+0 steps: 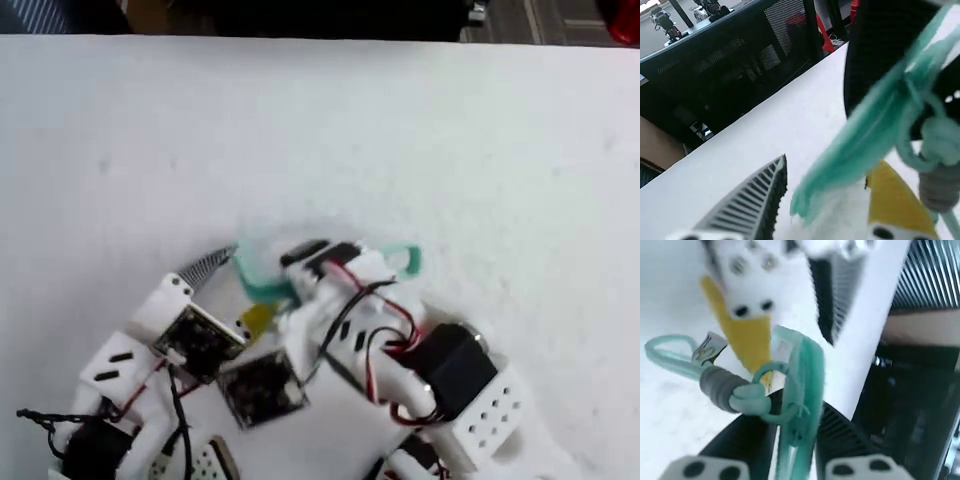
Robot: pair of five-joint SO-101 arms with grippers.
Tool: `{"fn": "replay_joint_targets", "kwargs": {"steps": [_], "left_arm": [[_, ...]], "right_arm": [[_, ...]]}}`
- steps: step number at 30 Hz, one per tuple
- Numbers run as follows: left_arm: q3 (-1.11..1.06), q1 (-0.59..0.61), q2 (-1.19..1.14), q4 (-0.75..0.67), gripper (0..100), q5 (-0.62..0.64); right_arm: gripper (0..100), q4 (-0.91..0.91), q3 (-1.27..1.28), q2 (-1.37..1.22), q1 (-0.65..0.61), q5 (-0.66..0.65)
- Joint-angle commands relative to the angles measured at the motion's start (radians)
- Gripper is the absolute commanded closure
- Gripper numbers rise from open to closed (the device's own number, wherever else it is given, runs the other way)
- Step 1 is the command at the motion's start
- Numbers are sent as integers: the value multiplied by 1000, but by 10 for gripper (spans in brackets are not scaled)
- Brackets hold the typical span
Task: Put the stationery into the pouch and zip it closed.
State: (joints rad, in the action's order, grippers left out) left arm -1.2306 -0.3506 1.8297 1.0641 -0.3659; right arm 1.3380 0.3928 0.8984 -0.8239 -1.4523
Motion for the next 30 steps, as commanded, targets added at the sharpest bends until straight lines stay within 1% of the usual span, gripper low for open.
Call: {"fn": "replay_joint_targets", "kwargs": {"steps": [1,4,8,12,14,18,19,20,22,24,27,28,30], "left_arm": [[-5,-22,1,-55,724,-12],[-81,-31,1,-104,724,-12],[-193,-30,1,-230,727,-12],[-227,-30,1,-261,742,-3],[-226,-30,1,-264,801,-3],[-203,-31,1,-256,977,-3],[-195,-31,1,-256,983,-3],[-187,-31,1,-256,963,-3],[-175,-36,1,-258,960,-2],[-161,-64,1,-258,982,-2],[-150,-104,1,-264,978,-2],[-149,-111,1,-265,978,-2],[-149,-114,1,-269,978,-2]], "right_arm": [[982,13,-72,25,-27,-87],[982,8,-71,24,-30,-107],[982,-8,-66,24,-47,-103],[982,-15,-66,24,-44,-101],[982,-15,-66,24,-31,-101],[982,-15,-64,24,-12,-101],[982,-15,-63,24,-12,-101],[982,-13,-61,24,-12,-100],[981,-28,-48,24,-12,-66],[981,-79,-23,25,-10,0],[977,-136,11,35,24,89],[961,-131,11,35,44,92],[892,-110,11,35,81,100]]}}
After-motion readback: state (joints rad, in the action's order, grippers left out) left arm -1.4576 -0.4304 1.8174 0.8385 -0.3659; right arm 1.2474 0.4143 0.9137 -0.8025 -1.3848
